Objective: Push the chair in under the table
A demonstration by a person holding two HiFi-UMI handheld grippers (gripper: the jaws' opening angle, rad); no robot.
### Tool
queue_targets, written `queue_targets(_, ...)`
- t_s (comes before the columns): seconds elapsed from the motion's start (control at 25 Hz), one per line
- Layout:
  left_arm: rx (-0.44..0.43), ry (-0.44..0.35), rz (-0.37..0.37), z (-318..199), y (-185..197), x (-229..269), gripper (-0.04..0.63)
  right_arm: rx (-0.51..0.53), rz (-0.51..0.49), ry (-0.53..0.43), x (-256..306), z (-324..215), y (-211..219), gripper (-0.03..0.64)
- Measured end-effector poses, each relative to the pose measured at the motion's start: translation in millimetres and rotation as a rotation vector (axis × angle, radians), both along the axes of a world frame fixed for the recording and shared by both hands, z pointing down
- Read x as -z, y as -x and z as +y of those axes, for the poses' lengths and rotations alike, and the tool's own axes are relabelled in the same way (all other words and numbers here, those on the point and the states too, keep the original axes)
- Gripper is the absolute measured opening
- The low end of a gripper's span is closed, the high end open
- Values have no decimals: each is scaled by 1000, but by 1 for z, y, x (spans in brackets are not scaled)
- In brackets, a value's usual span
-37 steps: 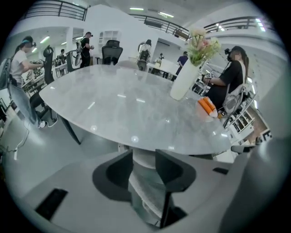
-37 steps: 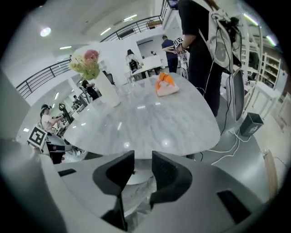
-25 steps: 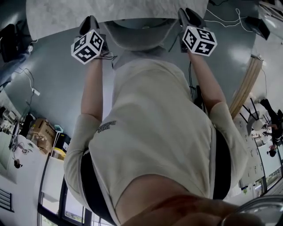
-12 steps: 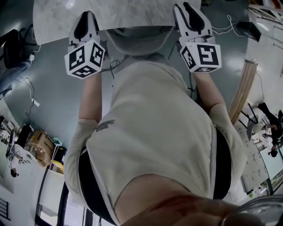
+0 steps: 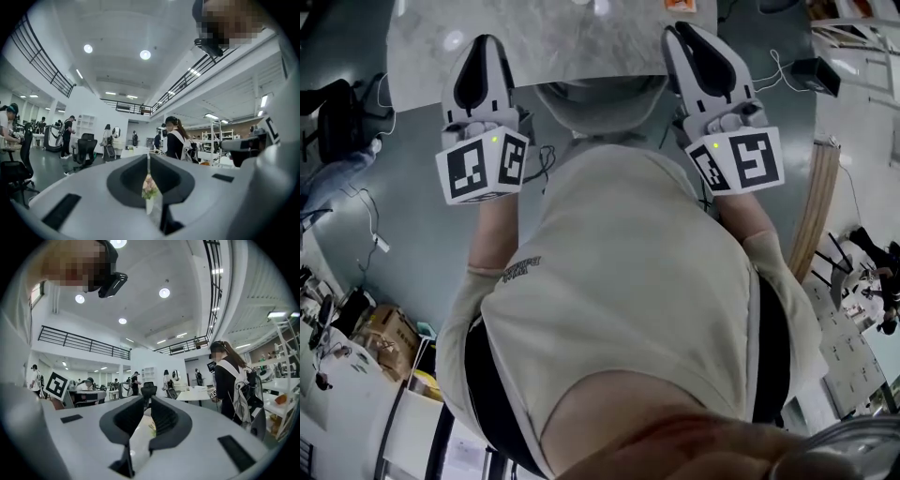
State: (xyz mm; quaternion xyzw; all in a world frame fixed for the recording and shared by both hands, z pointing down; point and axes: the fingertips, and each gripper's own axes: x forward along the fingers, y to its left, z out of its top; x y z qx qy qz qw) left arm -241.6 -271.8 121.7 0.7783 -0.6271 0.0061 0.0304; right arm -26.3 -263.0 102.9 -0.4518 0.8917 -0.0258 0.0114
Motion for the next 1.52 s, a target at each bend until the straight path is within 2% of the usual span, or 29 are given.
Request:
queue_targets(0.24,-28,-83,-26,18,0,34,21,17,-19,-91,46,14,13,46)
queue_targets(0.56,-82,-112,-57,35,-4,54,12,8,-3,-168,76,27,21,38)
queue_targets(1.52,-127,-76,-50,34,7,48,11,14,36,-112,56,21,44,12)
